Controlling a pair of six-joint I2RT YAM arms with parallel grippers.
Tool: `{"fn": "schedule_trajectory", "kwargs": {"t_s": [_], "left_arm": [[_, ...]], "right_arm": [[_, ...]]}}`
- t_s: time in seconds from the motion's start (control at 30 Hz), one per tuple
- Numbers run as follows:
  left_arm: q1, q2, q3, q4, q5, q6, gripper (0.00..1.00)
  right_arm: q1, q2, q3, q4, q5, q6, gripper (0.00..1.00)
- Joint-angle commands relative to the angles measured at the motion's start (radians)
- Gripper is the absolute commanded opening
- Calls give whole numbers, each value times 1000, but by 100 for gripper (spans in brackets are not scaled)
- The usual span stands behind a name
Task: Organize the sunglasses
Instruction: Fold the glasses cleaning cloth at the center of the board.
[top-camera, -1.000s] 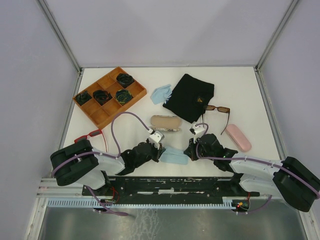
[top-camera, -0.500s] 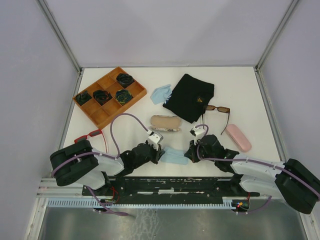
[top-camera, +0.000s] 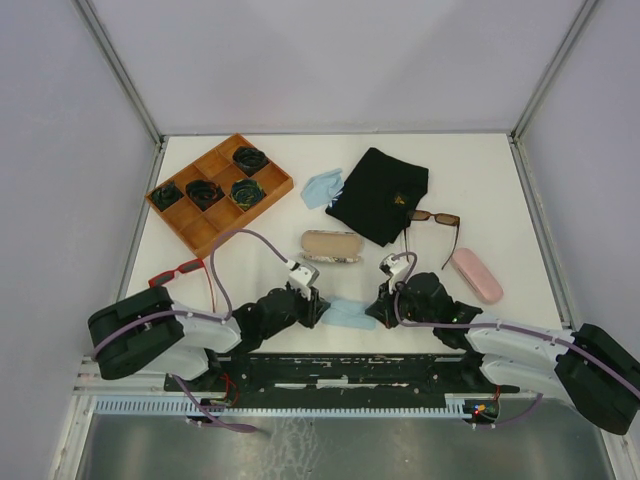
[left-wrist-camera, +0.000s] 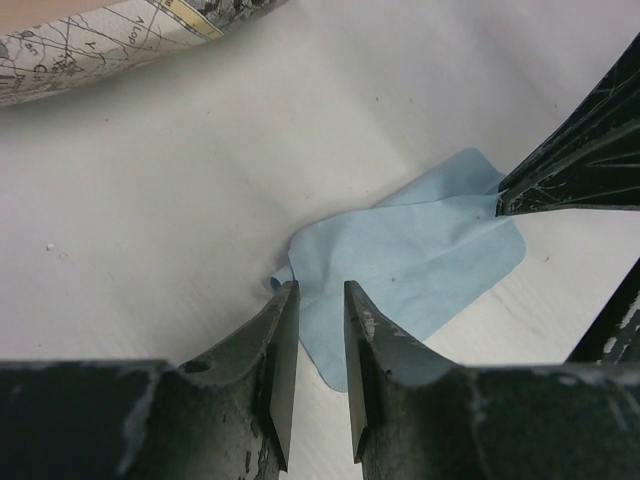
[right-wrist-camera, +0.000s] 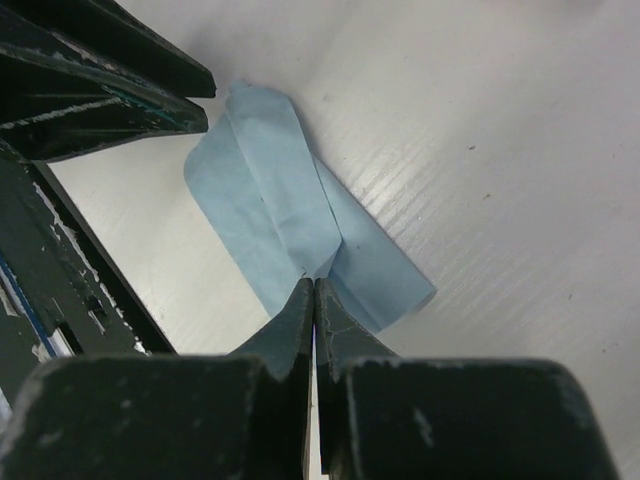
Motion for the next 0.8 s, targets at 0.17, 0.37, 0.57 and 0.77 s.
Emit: {"fn": "schedule_trajectory", "kwargs": {"t_s": [0.17,0.37,0.57,0.77], "left_arm": [[20,-160,-25,-40,-69,-96,36],[50,-203,12,-139,-76,-104,37],[75,-180,74,-207,-41,-135,36],[82,-145,125,-244,-11,-159,36]], "right_arm": [[-1,10,48,13,-81,-98,2],[-1,31,107,-86,-108,-123,0],[5,47,116,-119,-136,-76,0],[16,11,85,-103,-145,-65,0]]}}
